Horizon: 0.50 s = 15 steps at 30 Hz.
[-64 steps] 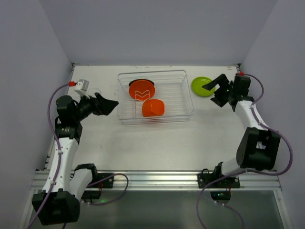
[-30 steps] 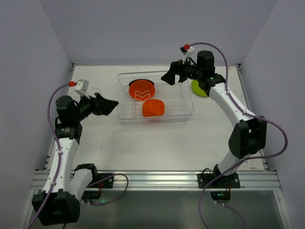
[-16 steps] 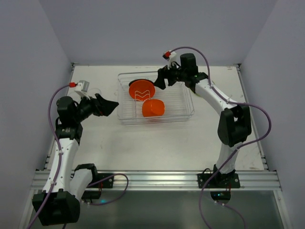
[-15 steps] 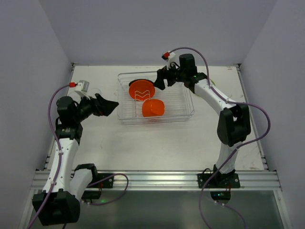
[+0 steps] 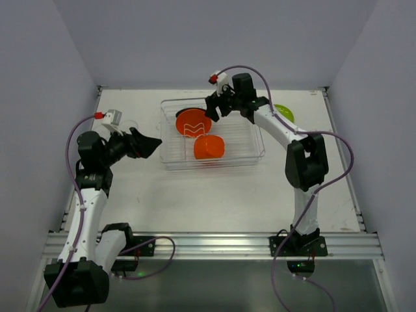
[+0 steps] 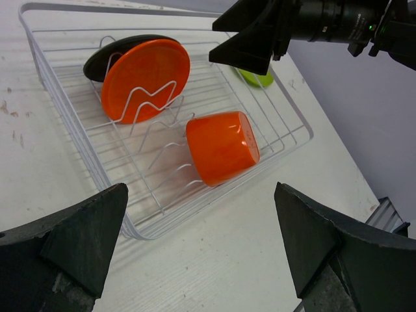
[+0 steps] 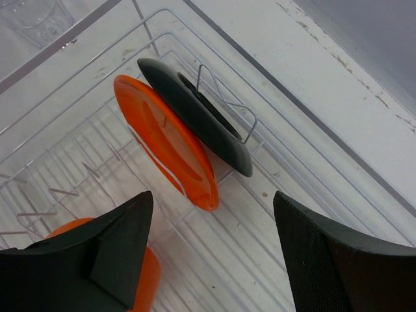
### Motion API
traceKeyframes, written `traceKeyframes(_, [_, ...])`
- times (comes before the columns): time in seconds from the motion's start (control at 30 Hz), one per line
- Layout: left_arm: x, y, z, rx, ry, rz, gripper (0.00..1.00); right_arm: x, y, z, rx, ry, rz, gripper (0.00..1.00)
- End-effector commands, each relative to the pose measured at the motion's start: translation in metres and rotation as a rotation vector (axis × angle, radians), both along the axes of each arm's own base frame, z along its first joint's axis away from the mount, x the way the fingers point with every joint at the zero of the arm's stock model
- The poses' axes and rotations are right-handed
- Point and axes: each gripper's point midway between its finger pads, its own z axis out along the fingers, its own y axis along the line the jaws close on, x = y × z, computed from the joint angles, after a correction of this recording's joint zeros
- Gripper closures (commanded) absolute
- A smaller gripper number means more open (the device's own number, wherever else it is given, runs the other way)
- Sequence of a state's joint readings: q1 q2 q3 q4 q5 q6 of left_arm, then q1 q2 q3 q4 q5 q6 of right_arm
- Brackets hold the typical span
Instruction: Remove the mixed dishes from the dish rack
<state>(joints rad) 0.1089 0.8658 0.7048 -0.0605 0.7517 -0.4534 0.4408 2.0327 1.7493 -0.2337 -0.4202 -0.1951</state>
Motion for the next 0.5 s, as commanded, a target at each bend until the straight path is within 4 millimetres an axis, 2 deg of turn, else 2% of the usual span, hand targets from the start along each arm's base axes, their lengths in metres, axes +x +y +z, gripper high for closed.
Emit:
traceKeyframes(0.0, [0.001, -0.002, 0.006, -0.005, -0.034, -0.014, 0.00, 0.008, 0.010, 0.012, -0.028, -0.069, 0.025, 0.24])
traceKeyframes(0.13, [0.001, -0.002, 0.006, -0.005, -0.033, -0.015, 0.00, 0.007, 0.020, 0.009, -0.049, -0.090, 0.052, 0.28])
traceKeyframes(0.4, [0.001, -0.002, 0.006, -0.004, -0.035, -0.014, 0.00, 0.004, 0.030, 0.002, -0.065, -0.088, 0.096, 0.47])
traceKeyframes(0.47, [0.001, -0.001, 0.006, -0.004, -0.035, -0.012, 0.00, 0.004, 0.032, 0.002, -0.070, -0.090, 0.094, 0.48])
